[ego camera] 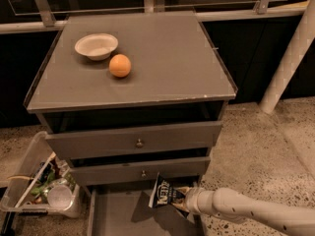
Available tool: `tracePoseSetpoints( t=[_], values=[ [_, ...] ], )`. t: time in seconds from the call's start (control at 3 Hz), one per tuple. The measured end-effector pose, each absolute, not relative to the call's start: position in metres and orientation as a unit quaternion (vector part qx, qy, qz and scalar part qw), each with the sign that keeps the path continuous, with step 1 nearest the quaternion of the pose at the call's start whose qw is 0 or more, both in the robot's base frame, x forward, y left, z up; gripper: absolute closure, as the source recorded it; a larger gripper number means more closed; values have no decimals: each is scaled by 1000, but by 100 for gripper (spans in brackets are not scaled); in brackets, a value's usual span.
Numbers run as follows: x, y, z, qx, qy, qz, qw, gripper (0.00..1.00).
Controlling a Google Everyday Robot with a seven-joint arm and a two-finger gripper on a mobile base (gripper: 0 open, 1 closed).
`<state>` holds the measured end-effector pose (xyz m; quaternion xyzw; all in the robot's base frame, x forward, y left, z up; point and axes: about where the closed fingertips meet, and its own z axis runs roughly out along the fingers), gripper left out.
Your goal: Place blue chip bag into bottom drawer
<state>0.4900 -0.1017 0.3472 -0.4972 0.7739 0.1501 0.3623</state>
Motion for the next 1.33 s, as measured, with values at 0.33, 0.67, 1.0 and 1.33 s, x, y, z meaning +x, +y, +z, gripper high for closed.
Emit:
tracePoseSetpoints(
  t=[0.33, 0.67, 1.0, 1.33],
  values=[
    [503, -111, 312, -472, 786, 172, 360, 100],
    [503, -111, 312, -472, 786, 173, 360, 100],
    [504, -98, 296, -489, 781, 159, 353, 100],
    [506, -85, 260, -514, 777, 136, 338, 100]
  ],
)
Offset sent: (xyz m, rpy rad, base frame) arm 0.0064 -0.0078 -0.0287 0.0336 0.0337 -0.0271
